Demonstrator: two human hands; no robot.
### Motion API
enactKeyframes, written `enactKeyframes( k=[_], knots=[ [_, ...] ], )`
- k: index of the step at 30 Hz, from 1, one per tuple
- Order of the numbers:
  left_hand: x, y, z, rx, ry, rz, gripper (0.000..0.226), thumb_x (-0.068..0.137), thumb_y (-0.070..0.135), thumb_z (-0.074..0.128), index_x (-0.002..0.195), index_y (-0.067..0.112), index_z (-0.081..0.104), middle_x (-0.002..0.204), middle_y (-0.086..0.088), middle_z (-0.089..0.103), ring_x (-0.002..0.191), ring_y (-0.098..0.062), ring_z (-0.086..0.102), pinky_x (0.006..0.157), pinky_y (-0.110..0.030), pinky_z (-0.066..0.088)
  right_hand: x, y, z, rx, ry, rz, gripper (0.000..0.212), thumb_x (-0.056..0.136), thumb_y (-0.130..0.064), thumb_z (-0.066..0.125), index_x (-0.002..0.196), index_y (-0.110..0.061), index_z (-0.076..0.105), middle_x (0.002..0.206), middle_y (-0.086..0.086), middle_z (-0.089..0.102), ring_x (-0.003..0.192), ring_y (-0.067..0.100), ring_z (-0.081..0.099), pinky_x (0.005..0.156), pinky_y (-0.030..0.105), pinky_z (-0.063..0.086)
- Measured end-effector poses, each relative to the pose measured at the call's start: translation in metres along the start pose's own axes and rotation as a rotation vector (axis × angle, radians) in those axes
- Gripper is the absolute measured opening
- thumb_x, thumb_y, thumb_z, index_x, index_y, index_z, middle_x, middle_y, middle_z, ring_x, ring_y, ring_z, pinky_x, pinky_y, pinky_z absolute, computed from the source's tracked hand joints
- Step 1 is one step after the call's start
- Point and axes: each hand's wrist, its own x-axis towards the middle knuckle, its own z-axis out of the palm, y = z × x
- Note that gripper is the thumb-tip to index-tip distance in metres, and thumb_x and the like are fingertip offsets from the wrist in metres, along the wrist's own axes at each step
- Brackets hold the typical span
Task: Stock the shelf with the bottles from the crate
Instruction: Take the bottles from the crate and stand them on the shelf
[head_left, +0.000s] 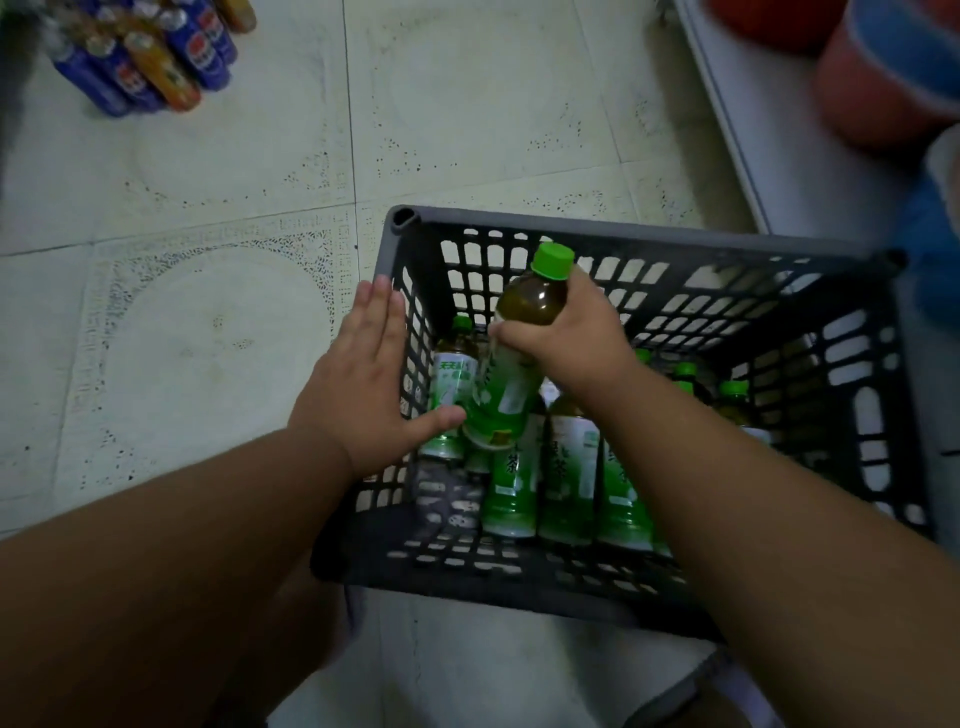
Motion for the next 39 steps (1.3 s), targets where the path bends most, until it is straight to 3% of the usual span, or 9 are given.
enactKeyframes(
  k=[4,6,14,19,21,24,28,33,39],
  knots=[
    [-0.004,0.018,-0.026,0.011,-0.102,-0.034,0.136,0.063,0.098,0.024,0.156,0.008,-0.018,0.163,-0.011,-0.026,0.149,-0.019,-0.025,0.121,-0.037,-0.008,-0.044,-0.055,-0.053,-0.002,0.098,-0.109,0.058,0.056,-0.053,0.089,0.101,-0.035,0.058,0.097,-0.015,0.067,0.089,-0.002,0.063,0.075,0.023,0.054],
    [-0.015,0.041,-0.047,-0.101,-0.077,-0.006,0.137,0.059,0.099,0.028,0.158,0.013,-0.014,0.163,-0.004,-0.020,0.149,-0.014,-0.018,0.119,-0.032,-0.006,-0.071,-0.082,-0.081,-0.065,0.137,-0.173,0.057,0.061,-0.050,0.089,0.105,-0.030,0.059,0.098,-0.013,0.067,0.092,0.004,0.064,0.081,0.029,0.055],
    [-0.091,0.200,-0.153,-0.488,0.110,0.256,0.120,0.062,0.088,0.059,0.158,0.039,0.007,0.164,0.012,0.021,0.147,-0.007,0.023,0.115,-0.030,0.022,-0.206,-0.173,-0.196,-0.220,0.385,-0.411,0.051,0.064,-0.046,0.087,0.102,-0.032,0.055,0.092,-0.017,0.062,0.086,0.001,0.061,0.076,0.025,0.051],
    [-0.127,0.299,-0.200,-0.530,0.234,0.427,0.117,0.057,0.089,0.057,0.155,0.032,0.028,0.154,0.008,0.042,0.136,-0.007,0.041,0.105,-0.027,0.035,-0.293,-0.202,-0.273,-0.175,0.528,-0.466,0.052,0.059,-0.053,0.085,0.100,-0.034,0.060,0.095,-0.014,0.067,0.091,0.005,0.064,0.084,0.037,0.058],
    [-0.133,0.332,-0.211,-0.560,0.245,0.484,0.116,0.055,0.087,0.059,0.154,0.034,0.030,0.152,0.009,0.043,0.132,-0.001,0.041,0.101,-0.025,0.035,-0.326,-0.204,-0.301,-0.166,0.612,-0.479,0.048,0.059,-0.052,0.086,0.093,-0.038,0.055,0.093,-0.015,0.064,0.088,0.004,0.063,0.082,0.036,0.057],
    [-0.134,0.378,-0.218,-0.558,0.204,0.581,0.108,0.059,0.083,0.068,0.151,0.037,0.033,0.151,0.013,0.044,0.131,0.000,0.040,0.101,-0.027,0.039,-0.370,-0.197,-0.341,-0.174,0.747,-0.458,0.051,0.062,-0.049,0.086,0.101,-0.037,0.054,0.095,-0.016,0.060,0.088,0.004,0.060,0.082,0.036,0.056],
    [-0.124,0.441,-0.210,-0.628,0.087,0.688,0.121,0.051,0.087,0.068,0.153,0.033,0.033,0.149,0.012,0.045,0.132,-0.004,0.044,0.106,-0.031,0.042,-0.404,-0.177,-0.384,-0.198,0.900,-0.390,0.053,0.065,-0.047,0.085,0.106,-0.032,0.056,0.097,-0.014,0.062,0.090,0.005,0.061,0.084,0.038,0.057],
    [-0.104,0.518,-0.176,-0.724,-0.068,0.814,0.109,0.060,0.065,0.084,0.151,0.033,0.035,0.143,0.014,0.051,0.122,0.000,0.047,0.094,-0.022,0.039,-0.411,-0.142,-0.421,-0.228,1.044,-0.298,0.053,0.065,-0.049,0.085,0.106,-0.031,0.056,0.096,-0.012,0.065,0.089,0.006,0.064,0.079,0.032,0.057],
    [-0.055,0.585,-0.148,-0.554,-0.093,0.886,0.108,0.059,0.071,0.079,0.150,0.031,0.037,0.144,0.013,0.051,0.129,-0.007,0.048,0.109,-0.036,0.041,-0.377,-0.106,-0.471,-0.235,1.143,-0.202,0.052,0.061,-0.054,0.084,0.099,-0.034,0.055,0.089,-0.015,0.065,0.079,0.001,0.062,0.068,0.025,0.054]
  ],
)
